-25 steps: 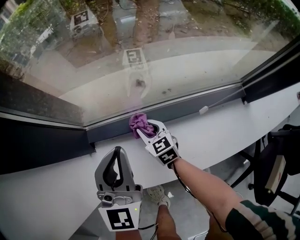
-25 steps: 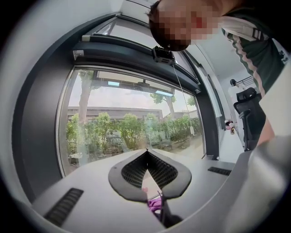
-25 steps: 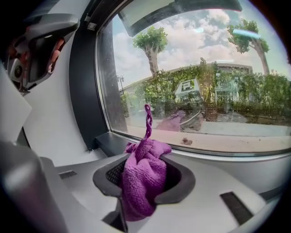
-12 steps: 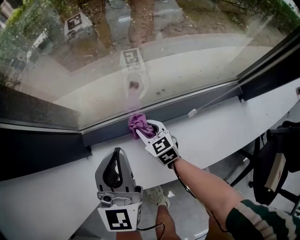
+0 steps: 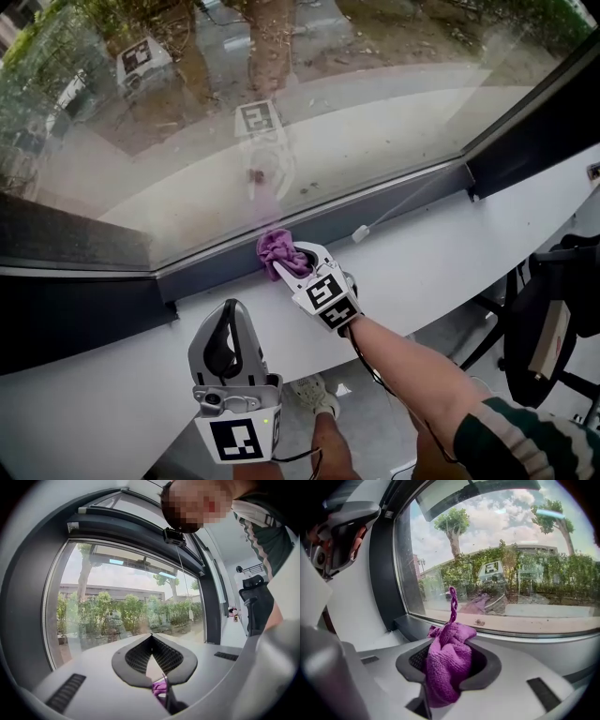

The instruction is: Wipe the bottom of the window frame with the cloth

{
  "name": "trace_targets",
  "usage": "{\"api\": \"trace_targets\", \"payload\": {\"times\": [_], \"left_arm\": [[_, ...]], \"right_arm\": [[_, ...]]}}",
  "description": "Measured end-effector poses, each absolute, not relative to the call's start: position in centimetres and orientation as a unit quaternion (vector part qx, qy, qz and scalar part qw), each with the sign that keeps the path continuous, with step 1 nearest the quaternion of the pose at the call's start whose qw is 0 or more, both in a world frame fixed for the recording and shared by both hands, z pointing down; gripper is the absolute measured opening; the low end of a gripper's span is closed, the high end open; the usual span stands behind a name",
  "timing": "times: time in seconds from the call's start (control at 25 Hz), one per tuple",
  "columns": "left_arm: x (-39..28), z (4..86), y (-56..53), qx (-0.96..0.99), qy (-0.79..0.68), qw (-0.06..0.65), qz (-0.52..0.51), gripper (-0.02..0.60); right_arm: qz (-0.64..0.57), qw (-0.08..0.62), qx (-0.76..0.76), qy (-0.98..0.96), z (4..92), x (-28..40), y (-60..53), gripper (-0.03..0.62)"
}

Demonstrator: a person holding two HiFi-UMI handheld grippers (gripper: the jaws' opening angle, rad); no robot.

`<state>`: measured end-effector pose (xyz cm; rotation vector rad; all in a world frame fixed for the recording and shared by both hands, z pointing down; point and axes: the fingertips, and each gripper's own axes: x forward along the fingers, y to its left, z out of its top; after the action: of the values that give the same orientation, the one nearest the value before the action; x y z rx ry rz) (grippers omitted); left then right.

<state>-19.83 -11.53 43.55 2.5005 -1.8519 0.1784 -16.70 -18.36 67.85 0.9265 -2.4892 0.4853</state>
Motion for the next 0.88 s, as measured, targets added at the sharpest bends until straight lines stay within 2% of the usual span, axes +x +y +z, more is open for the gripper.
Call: {"api": "trace_targets", "payload": {"times": [0.88], "left_arm": [[-14.4,46.4,-12.3,0.815,-0.571,0.030,0.094,0.006]], "right_arm": [[0.196,0.199,0.344,-0.896,68.2,-10.7,-19.3,0.149]]}}
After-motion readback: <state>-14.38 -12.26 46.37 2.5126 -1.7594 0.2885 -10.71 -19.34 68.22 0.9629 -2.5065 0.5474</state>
